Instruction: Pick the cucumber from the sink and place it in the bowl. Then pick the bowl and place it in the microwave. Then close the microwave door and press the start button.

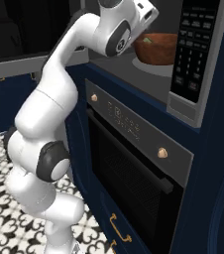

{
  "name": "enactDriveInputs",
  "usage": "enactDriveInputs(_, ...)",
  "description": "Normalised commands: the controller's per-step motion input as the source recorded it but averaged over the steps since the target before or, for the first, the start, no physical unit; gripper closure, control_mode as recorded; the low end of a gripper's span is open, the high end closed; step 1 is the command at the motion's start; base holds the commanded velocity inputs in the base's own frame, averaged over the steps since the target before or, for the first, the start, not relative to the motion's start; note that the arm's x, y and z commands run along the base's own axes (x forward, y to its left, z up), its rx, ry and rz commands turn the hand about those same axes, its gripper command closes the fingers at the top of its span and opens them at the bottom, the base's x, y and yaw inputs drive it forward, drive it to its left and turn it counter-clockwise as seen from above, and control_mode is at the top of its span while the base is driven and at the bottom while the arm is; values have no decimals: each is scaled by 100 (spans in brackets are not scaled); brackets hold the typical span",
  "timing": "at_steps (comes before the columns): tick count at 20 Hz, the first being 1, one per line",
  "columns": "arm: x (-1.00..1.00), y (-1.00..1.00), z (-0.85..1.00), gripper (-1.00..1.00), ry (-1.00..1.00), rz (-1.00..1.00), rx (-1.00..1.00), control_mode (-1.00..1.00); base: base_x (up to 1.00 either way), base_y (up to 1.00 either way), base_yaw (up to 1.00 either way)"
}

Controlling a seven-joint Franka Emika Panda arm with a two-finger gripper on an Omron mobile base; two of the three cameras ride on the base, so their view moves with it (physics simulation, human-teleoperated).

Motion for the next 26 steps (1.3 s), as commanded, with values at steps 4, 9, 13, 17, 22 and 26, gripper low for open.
enactDriveInputs(4,-100,81,-5,-100,-25,4,6,-100,0,0,0)
enactDriveInputs(9,-100,72,1,-100,-23,1,7,-100,0,0,0)
enactDriveInputs(13,-100,79,11,-100,-22,3,-3,-100,0,0,0)
enactDriveInputs(17,-100,89,4,-100,-11,4,-11,-100,0,0,0)
enactDriveInputs(22,-95,95,15,-100,-6,0,-9,-100,0,0,0)
enactDriveInputs(26,-59,100,8,-100,-1,0,-10,-100,0,0,0)
